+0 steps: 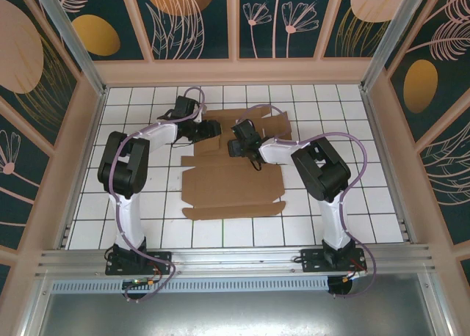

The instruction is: Fold the paper box

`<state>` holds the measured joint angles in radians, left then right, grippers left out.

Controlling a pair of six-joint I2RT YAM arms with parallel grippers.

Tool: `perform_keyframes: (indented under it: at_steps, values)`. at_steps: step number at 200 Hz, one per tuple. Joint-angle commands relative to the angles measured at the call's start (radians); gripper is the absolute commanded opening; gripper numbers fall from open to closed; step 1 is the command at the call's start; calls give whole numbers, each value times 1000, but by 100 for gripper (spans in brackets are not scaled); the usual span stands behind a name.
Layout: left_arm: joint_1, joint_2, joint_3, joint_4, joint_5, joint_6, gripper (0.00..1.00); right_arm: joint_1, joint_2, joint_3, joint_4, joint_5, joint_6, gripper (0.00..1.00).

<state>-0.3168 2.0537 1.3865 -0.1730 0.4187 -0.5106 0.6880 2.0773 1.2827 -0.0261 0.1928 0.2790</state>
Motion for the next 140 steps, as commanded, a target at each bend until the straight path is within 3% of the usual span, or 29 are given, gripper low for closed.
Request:
perform_keyframes:
  at_steps: [1,69,98,140]
  values:
    - [-4,8,40,-87,-46,37,63,16,64,-63,-207,-79,57,70]
    - [60,-94,36,-218,-259,104,67,16,54,-78,-200,-69,52,70]
    - [79,-130,5,-218,-291,109,66,15,53,-79,-198,-65,49,70]
    - [109,-219,-38,-152,-244,70,69,15,48,-88,-194,-66,45,70]
